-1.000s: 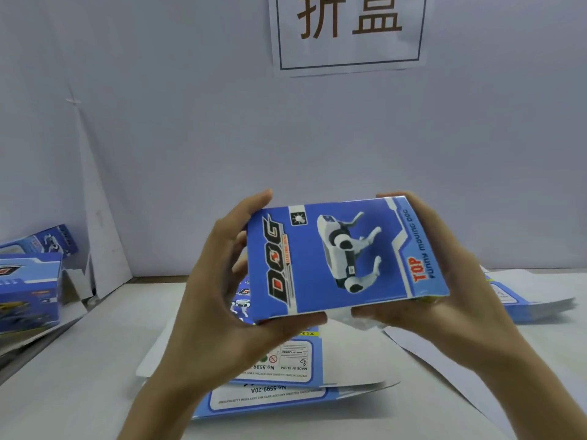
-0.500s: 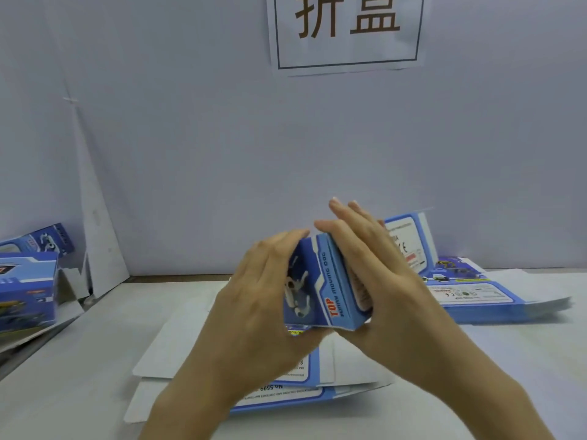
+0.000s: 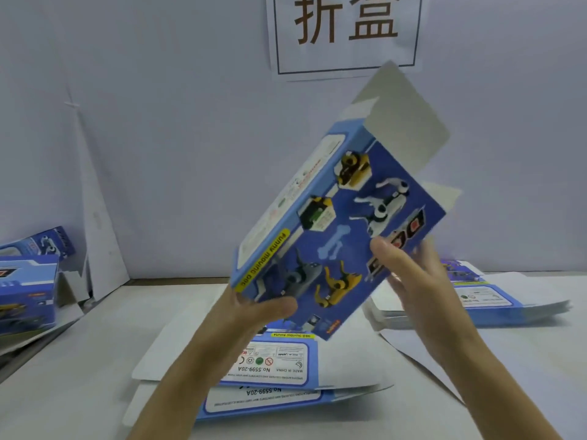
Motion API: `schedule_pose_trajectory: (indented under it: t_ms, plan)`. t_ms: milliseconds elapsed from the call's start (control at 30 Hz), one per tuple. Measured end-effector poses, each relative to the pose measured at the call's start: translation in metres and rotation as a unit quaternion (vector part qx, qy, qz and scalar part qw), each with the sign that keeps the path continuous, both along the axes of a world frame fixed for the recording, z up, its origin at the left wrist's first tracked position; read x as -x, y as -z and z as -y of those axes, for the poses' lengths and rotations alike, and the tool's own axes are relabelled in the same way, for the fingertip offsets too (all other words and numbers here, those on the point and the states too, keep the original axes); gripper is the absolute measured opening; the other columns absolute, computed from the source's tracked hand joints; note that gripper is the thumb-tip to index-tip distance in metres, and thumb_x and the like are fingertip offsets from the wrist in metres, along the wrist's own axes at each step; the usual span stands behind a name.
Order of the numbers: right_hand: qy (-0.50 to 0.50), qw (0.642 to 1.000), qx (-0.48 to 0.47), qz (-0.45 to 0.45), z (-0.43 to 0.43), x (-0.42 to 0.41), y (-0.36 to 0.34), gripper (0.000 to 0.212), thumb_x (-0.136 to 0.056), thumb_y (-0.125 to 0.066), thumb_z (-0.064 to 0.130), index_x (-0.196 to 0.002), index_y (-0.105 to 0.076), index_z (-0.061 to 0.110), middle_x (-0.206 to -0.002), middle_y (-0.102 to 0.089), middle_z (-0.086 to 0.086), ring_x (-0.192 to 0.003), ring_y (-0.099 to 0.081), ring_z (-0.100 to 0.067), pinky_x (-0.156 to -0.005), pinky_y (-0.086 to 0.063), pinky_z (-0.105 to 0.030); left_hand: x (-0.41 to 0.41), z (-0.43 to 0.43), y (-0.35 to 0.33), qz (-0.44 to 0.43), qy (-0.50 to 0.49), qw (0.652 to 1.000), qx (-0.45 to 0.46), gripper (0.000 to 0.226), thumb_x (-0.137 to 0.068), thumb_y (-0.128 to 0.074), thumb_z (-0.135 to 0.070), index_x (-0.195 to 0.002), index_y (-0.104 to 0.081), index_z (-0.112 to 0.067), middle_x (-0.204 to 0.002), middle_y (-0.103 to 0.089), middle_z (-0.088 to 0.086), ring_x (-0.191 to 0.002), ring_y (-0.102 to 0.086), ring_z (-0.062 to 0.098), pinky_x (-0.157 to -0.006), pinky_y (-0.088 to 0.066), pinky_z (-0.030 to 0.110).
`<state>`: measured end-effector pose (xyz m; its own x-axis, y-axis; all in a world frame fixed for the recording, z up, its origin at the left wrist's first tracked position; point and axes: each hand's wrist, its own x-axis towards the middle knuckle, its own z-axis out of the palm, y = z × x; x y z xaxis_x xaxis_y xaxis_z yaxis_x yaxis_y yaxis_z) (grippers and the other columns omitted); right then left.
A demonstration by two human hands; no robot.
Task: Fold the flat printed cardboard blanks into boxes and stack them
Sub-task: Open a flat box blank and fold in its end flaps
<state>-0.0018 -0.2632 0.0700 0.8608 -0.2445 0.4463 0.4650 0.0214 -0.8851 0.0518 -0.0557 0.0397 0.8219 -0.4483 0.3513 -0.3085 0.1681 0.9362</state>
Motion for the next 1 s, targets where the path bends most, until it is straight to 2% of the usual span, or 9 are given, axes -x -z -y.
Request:
schedule_pose_trajectory:
  t_ms: [200,267,367,433,567,700,767,833,1000]
  plan:
    - [-0.036,0.994,0.099,0.032,0.011,0.003,0.002,0.03,-0.062,-0.078,0.022,-0.091,-0.071,0.024,-0.082,-0.075,0.008,-0.072,-0.071,-0.006,-0.055,-0.049,-0.009,-0.003,-0.012,-0.009,-0.05,-0.09,0.98,-0.169,0.095,-0.058,-0.077,-0.061,-0.139,-0.037,-0.033,-0.13,-0.059,-0.009,-0.109,-0.062,0.014,-0.093,-0.05,0.039]
    - [-0.017,0.989,0.145,0.011,0.009,-0.001,0.008,0.043,-0.064,-0.081,0.013,-0.105,-0.065,0.014,-0.079,-0.073,0.01,-0.07,-0.07,-0.004,-0.052,-0.048,-0.009,-0.001,-0.009,-0.014,-0.025,-0.161,0.974,-0.155,0.092,-0.064,-0.077,-0.057,-0.141,-0.032,-0.037,-0.129,-0.055,-0.014,-0.103,-0.062,0.006,-0.076,-0.049,0.022]
    - [-0.005,0.979,0.198,-0.046,0.003,-0.008,0.019,0.077,-0.067,-0.084,0.004,-0.132,-0.047,0.024,-0.113,-0.064,0.001,-0.099,-0.066,-0.015,-0.068,-0.056,-0.021,0.002,-0.005,-0.016,0.042,-0.187,0.978,-0.084,0.059,-0.066,-0.073,-0.046,-0.121,-0.054,-0.037,-0.113,-0.067,-0.015,-0.099,-0.065,0.004,-0.078,-0.053,0.023]
    - [-0.026,0.974,0.218,-0.063,0.003,-0.011,0.023,0.073,-0.065,-0.085,0.016,-0.127,-0.049,0.033,-0.116,-0.063,0.001,-0.1,-0.066,-0.011,-0.072,-0.056,-0.023,0.01,-0.002,-0.02,0.051,-0.174,0.981,-0.065,0.046,-0.074,-0.069,-0.056,-0.114,-0.057,-0.037,-0.108,-0.068,-0.016,-0.098,-0.066,0.004,-0.079,-0.054,0.025]
    - [-0.16,0.965,0.174,-0.114,0.003,-0.01,0.022,0.07,-0.048,-0.072,0.071,-0.109,-0.06,0.038,-0.096,-0.072,0.023,-0.091,-0.067,0.005,-0.068,-0.05,-0.011,0.018,-0.001,-0.026,0.012,-0.218,0.975,-0.027,0.069,-0.06,-0.05,-0.079,-0.101,-0.061,-0.024,-0.095,-0.07,-0.001,-0.086,-0.067,0.013,-0.071,-0.051,0.027]
    - [-0.253,0.96,0.017,-0.119,0.004,-0.015,0.023,0.066,-0.056,-0.062,0.083,-0.108,-0.07,0.043,-0.114,-0.071,0.001,-0.107,-0.067,-0.018,-0.082,-0.055,-0.025,0.023,0.004,-0.035,-0.057,-0.2,0.975,-0.075,0.039,-0.084,-0.056,-0.045,-0.098,-0.053,-0.009,-0.094,-0.062,0.018,-0.086,-0.061,0.03,-0.076,-0.052,0.033]
    - [-0.216,0.969,0.01,-0.116,0.006,-0.019,0.024,0.053,-0.065,-0.061,0.072,-0.107,-0.07,0.041,-0.114,-0.071,-0.002,-0.105,-0.067,-0.02,-0.09,-0.05,-0.036,0.015,-0.002,-0.029,-0.068,-0.158,0.982,-0.082,0.018,-0.096,-0.048,-0.016,-0.082,-0.048,-0.004,-0.078,-0.052,0.014,-0.079,-0.05,0.027,-0.069,-0.047,0.016]
    - [-0.216,0.969,-0.003,-0.12,0.012,-0.022,0.027,0.047,-0.067,-0.057,0.063,-0.104,-0.072,0.037,-0.108,-0.072,-0.001,-0.096,-0.067,-0.017,-0.084,-0.047,-0.036,0.005,-0.006,-0.024,-0.095,-0.148,0.983,-0.051,0.033,-0.099,-0.039,0.002,-0.067,-0.039,-0.009,-0.07,-0.041,0.004,-0.075,-0.042,0.026,-0.051,-0.037,0.009]
    - [-0.228,0.964,-0.068,-0.119,0.014,-0.021,0.028,0.042,-0.071,-0.054,0.051,-0.101,-0.075,0.029,-0.107,-0.073,-0.006,-0.092,-0.069,-0.019,-0.078,-0.048,-0.034,-0.017,0.017,-0.027,-0.132,-0.206,0.965,-0.092,0.033,-0.098,-0.027,0.01,-0.072,-0.043,-0.002,-0.068,-0.047,0.006,-0.06,-0.04,0.026,-0.049,-0.035,0.024]
